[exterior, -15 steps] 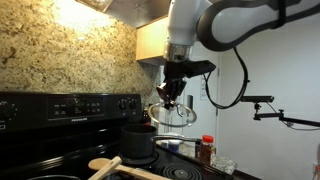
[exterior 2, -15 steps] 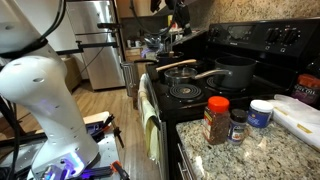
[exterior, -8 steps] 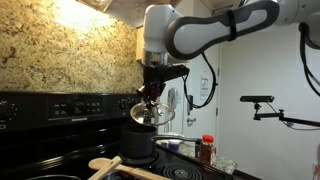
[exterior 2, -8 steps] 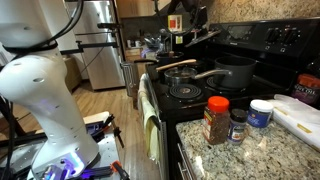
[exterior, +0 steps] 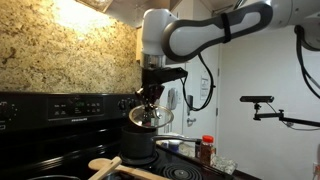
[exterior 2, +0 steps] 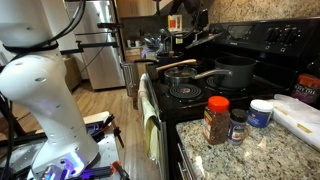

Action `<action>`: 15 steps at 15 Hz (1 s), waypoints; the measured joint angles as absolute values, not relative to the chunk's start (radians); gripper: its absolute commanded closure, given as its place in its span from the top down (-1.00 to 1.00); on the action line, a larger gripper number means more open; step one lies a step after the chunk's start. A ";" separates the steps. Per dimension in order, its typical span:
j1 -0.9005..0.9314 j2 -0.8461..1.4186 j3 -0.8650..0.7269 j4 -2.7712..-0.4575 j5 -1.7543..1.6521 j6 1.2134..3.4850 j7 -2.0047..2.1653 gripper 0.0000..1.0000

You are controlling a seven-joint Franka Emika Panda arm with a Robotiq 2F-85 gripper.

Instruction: Put the lid on the pot

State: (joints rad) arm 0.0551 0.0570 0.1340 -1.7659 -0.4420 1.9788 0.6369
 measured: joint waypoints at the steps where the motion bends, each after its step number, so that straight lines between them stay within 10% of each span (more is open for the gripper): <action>1: 0.056 0.075 0.122 -1.743 -0.431 1.973 0.637 -0.89; 15: 0.060 0.413 0.003 -1.336 -0.273 1.914 0.576 -0.89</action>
